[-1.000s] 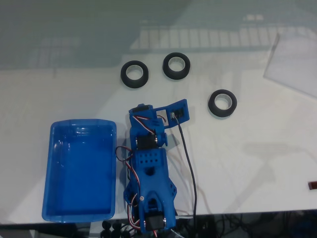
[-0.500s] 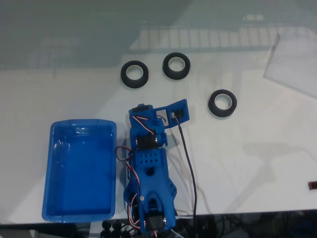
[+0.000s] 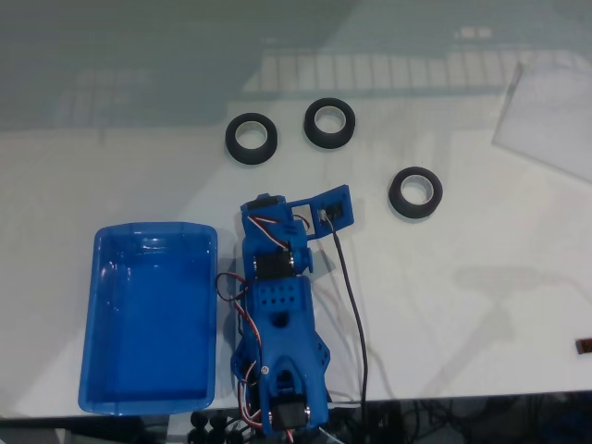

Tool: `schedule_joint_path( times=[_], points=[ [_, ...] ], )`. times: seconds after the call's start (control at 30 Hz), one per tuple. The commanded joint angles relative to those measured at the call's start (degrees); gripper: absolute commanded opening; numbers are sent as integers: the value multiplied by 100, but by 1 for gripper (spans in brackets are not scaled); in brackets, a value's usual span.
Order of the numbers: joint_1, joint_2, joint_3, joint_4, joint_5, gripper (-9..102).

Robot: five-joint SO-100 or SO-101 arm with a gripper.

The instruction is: Grasp all tape and put them in the bin.

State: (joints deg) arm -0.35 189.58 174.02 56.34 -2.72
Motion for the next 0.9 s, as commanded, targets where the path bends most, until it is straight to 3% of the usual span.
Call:
schedule_joint_path(
  times=[0.0, 0.23, 0.47, 0.67, 0.87],
  points=[
    [-62, 97, 18, -79, -44, 0],
    [-62, 97, 18, -79, -35, 2],
    [-62, -149, -132, -229, -114, 31],
    [-9, -1819, -1336, -413, -220, 35],
    [-26, -4509, -3103, -773, -272, 35]
  ],
)
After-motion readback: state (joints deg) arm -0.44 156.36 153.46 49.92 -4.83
